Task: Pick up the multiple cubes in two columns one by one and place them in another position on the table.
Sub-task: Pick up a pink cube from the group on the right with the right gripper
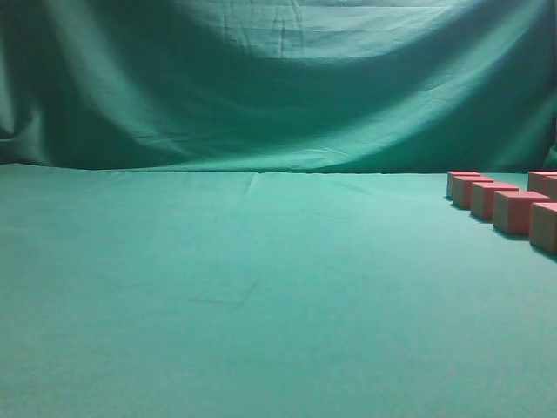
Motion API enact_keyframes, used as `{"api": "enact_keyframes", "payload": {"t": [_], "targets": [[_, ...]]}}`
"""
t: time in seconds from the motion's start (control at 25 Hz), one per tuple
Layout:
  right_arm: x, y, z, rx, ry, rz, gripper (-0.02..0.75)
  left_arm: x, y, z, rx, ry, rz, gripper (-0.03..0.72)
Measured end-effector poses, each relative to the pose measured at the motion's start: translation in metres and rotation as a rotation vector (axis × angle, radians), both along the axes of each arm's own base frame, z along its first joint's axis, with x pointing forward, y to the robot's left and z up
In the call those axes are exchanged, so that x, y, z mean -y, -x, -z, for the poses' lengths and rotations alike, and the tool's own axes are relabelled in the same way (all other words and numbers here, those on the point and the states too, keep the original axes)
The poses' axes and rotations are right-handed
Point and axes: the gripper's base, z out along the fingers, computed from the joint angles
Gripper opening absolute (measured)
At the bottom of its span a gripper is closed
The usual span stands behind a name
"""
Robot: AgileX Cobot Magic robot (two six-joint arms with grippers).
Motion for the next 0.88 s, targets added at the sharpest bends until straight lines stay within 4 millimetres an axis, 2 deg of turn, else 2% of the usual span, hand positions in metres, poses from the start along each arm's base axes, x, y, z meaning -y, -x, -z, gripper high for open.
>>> {"api": "enact_keyframes", "payload": {"t": [0.88], "targets": [[0.0, 0.0, 0.0, 0.0, -0.002, 0.001, 0.0, 0.0, 0.0, 0.0, 0.0, 0.0, 0.0, 0.0]]}}
